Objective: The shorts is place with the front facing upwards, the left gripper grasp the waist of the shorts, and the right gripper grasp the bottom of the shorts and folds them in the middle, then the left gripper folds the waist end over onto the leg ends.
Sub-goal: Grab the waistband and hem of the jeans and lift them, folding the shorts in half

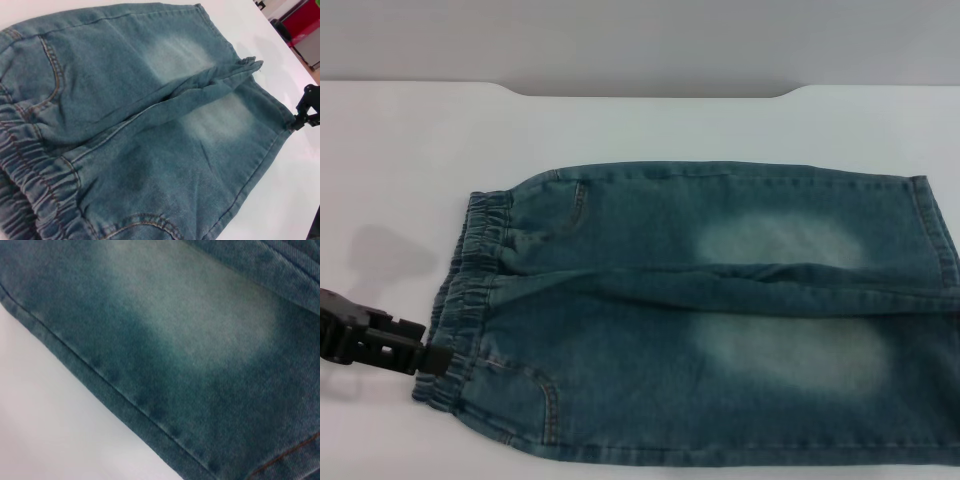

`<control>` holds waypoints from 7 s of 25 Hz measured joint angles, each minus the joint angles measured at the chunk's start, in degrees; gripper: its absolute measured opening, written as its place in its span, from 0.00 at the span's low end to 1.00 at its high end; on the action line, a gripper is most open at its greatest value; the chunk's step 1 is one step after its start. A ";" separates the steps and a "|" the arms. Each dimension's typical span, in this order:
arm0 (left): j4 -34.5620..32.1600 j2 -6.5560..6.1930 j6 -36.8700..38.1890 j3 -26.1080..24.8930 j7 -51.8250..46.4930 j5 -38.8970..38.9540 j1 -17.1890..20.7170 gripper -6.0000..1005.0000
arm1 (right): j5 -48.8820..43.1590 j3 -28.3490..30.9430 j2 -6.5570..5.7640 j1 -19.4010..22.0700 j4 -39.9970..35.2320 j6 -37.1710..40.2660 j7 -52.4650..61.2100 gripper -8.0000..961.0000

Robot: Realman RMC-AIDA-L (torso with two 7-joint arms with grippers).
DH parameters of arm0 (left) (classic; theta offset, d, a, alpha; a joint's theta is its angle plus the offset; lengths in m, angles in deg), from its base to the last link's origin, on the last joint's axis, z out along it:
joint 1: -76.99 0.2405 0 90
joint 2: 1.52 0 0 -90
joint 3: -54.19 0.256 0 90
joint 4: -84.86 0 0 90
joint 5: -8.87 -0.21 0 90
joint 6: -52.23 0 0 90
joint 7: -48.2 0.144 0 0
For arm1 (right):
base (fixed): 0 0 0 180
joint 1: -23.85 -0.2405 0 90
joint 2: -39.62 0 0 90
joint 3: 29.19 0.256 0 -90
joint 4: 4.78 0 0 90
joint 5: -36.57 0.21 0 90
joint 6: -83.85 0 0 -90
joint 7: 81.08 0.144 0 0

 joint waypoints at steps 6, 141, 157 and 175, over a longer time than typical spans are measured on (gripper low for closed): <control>0.04 -0.07 0.01 -0.08 0.02 0.00 -0.20 0.61 | -0.02 -0.10 0.00 0.01 0.00 -0.03 0.00 0.04; 7.84 2.46 -2.99 -9.16 1.48 -10.64 -12.34 0.05 | 17.54 15.49 -0.28 0.64 -5.93 -18.18 -10.21 0.04; 13.82 -0.17 -6.01 -12.66 3.82 -10.14 -13.77 0.05 | 29.07 18.81 0.30 2.17 -14.29 -15.75 -9.74 0.04; 13.83 -1.30 -7.83 -16.23 4.29 -9.84 -13.69 0.05 | 29.98 19.81 0.39 2.39 -18.04 -16.03 -9.17 0.04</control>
